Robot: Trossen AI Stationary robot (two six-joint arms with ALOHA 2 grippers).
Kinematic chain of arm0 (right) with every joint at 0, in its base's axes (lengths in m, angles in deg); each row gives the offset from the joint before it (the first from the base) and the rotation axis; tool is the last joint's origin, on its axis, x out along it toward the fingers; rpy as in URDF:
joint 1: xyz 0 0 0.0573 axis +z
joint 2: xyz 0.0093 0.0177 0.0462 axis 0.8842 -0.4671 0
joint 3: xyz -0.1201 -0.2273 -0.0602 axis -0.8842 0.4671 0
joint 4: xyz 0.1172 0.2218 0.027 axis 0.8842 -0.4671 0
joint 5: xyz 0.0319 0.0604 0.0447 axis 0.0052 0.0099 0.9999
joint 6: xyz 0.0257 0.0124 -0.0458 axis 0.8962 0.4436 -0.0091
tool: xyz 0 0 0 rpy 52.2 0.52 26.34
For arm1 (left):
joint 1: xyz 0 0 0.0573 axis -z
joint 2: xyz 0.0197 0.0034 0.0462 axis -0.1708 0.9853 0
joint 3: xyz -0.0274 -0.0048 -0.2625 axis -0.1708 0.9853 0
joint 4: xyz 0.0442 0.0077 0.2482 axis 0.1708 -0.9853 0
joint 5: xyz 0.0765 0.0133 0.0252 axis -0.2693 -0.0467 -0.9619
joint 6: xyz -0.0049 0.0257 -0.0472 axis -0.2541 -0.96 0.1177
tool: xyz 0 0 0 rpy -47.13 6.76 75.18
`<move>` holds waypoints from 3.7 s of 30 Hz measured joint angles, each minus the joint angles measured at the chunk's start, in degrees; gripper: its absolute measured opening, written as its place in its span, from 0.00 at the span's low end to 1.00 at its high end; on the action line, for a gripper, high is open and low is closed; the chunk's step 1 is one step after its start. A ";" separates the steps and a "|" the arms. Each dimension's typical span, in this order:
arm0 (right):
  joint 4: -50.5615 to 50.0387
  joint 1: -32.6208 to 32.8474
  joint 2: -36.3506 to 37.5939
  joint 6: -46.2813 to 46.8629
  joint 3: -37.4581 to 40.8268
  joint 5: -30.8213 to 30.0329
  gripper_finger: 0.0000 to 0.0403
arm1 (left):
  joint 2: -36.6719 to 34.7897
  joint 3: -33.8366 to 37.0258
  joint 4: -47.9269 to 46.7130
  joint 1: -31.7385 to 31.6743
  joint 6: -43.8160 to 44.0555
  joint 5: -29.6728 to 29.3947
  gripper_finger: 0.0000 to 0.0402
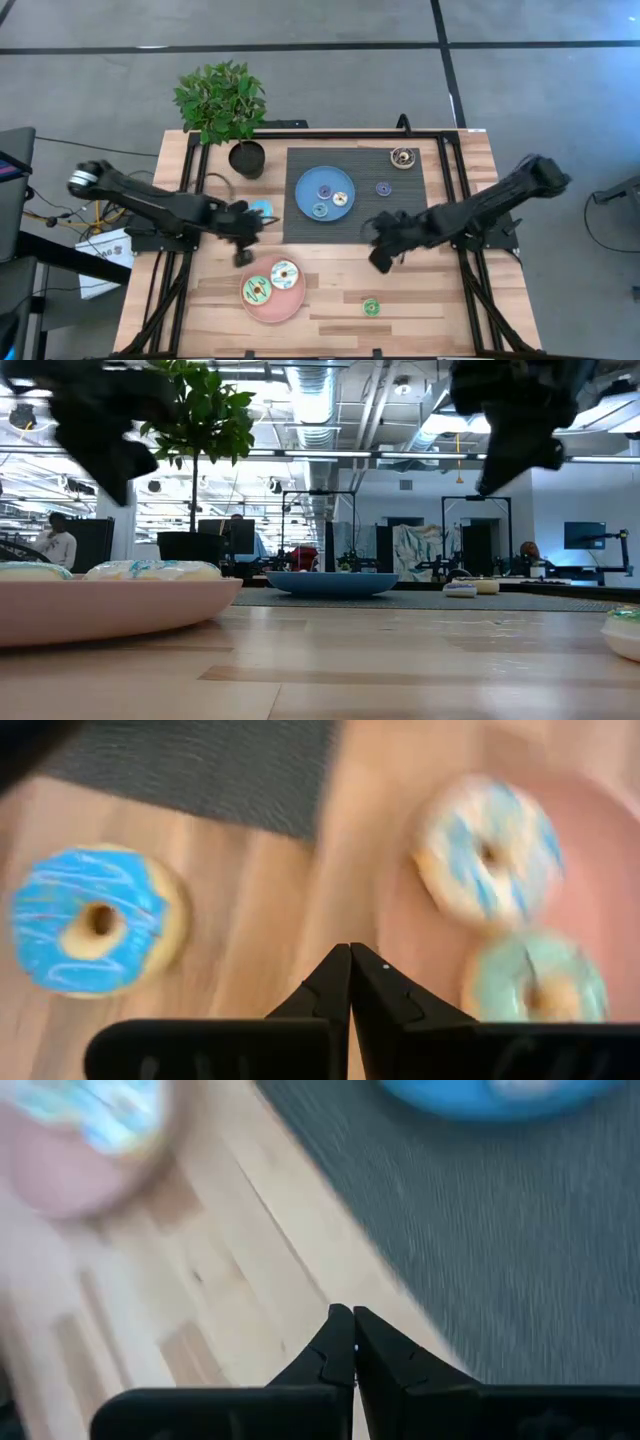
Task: Pick & Place donuts
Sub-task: Put the small green donut on the blue plate
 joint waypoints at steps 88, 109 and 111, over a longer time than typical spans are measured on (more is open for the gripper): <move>-9.42 -12.10 -26.14 -3.11 -31.99 3.86 0.30 | -18.79 8.18 0.32 1.22 -6.22 1.27 0.00; -3.25 -39.23 -27.81 -40.87 -32.92 11.26 0.31 | -18.77 8.18 1.33 1.25 2.08 -11.90 0.00; -8.27 -40.22 -30.94 -43.62 -34.66 11.54 0.31 | -18.79 8.14 2.06 1.25 3.09 -13.48 0.00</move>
